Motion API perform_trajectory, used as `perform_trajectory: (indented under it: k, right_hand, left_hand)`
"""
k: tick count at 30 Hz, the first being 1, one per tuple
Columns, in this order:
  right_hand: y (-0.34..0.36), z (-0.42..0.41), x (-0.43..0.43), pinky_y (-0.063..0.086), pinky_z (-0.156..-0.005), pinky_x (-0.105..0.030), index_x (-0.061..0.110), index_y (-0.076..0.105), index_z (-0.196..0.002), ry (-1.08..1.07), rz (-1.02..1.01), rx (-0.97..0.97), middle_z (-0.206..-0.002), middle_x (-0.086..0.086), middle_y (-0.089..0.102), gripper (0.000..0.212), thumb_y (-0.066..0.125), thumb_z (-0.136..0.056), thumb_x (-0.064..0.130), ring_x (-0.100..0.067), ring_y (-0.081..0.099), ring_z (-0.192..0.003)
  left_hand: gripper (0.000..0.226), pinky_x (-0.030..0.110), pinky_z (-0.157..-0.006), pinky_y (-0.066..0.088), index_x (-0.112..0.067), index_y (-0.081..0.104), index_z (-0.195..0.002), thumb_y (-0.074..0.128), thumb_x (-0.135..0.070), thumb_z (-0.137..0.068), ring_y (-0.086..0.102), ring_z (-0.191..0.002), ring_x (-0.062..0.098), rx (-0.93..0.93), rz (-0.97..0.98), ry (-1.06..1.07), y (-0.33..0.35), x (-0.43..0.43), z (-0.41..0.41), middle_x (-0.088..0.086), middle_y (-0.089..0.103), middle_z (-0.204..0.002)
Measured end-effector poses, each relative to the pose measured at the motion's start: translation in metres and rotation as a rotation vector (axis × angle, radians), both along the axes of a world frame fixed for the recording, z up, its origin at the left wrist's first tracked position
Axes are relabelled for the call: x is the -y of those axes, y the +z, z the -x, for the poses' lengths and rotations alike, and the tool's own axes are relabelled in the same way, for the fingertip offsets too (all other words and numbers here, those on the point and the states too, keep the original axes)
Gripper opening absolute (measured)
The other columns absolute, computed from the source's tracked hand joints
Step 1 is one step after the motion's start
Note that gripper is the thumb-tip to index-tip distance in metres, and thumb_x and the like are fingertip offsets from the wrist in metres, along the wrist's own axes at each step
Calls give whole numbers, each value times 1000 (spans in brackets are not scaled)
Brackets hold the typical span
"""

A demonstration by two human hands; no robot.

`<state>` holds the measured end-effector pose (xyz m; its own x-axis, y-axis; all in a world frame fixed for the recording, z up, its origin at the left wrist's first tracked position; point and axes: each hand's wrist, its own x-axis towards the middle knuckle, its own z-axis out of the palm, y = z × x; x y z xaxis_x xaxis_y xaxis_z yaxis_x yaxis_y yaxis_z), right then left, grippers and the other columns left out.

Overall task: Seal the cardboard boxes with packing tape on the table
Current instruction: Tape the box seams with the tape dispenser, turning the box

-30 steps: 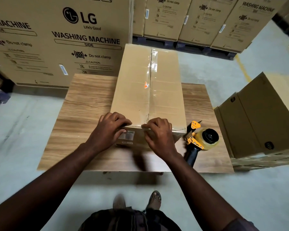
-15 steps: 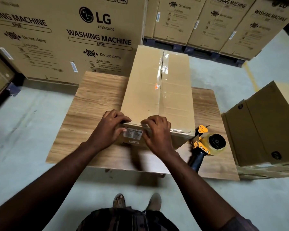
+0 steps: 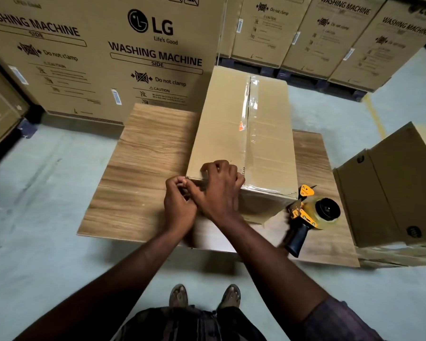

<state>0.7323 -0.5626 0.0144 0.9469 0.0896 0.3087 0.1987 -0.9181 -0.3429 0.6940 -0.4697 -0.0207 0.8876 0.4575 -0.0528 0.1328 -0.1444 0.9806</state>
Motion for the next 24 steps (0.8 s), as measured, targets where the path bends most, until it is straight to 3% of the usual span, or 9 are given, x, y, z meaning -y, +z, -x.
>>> perform_trajectory:
  k: [2,5,9,12,16,18,21,23,24]
  right_hand:
    - [-2,0,-7,33,-92,-45,25,63,-102,-59,-21,-2,-112,-2,55,50,61,-79,70,-24,46,-104]
    - [-6,0,-7,33,-92,-45,27,61,-106,-50,-2,-18,-116,-2,54,38,72,-79,51,-26,47,-107]
    - [-11,6,5,32,-94,-43,28,60,-113,16,41,0,-122,-2,53,48,79,-69,29,-28,50,-110]
    - [-11,10,3,32,-97,-44,26,59,-115,8,27,7,-123,-2,50,51,79,-71,44,-26,45,-113]
    - [-10,5,-10,33,-94,-45,25,59,-109,-63,29,12,-118,-3,52,46,74,-76,53,-26,46,-110]
    - [-10,4,-9,35,-92,-46,26,59,-108,-53,59,9,-117,-3,53,45,78,-73,47,-27,47,-108]
    - [-13,5,9,36,-92,-44,28,62,-113,20,15,-6,-121,-1,53,51,83,-67,26,-26,46,-109]
    - [-13,10,18,40,-94,-43,24,62,-121,99,-3,29,-126,-2,53,60,79,-64,12,-26,45,-112]
    - [-12,13,19,42,-98,-45,19,61,-125,150,-21,57,-130,-5,54,59,74,-68,11,-27,47,-116]
  left_hand:
    - [42,13,-81,51,-18,44,-120,67,1,-90,65,-98,8,28,2,-51,-4,1,6,-2,62,-110]
    - [63,15,-93,49,-10,36,-139,63,13,-87,60,-114,2,52,8,-186,-13,-4,19,-4,57,-124]
    - [63,14,-91,49,-13,36,-141,62,11,-90,58,-120,2,-11,52,-256,-20,-15,24,-2,57,-127]
    - [58,17,-94,50,-10,45,-140,67,4,-88,56,-118,14,-37,-107,-96,-21,-24,18,1,47,-134]
    - [85,29,-111,42,-15,24,-158,66,4,-86,48,-135,15,-57,-152,-295,-23,-22,9,5,44,-151]
    - [87,30,-107,43,-18,23,-158,67,1,-85,50,-135,17,-124,-182,-352,-22,-17,6,4,48,-150]
    - [67,18,-83,40,-20,38,-149,64,-3,-89,59,-121,21,-267,-184,-370,-15,-15,8,0,61,-130]
    - [67,12,-84,35,-13,34,-153,59,0,-92,57,-122,21,-256,-250,-281,-9,-17,11,3,58,-131]
    - [72,9,-92,32,-9,27,-156,57,3,-92,51,-131,22,-173,-336,-224,-5,-19,11,8,51,-145]
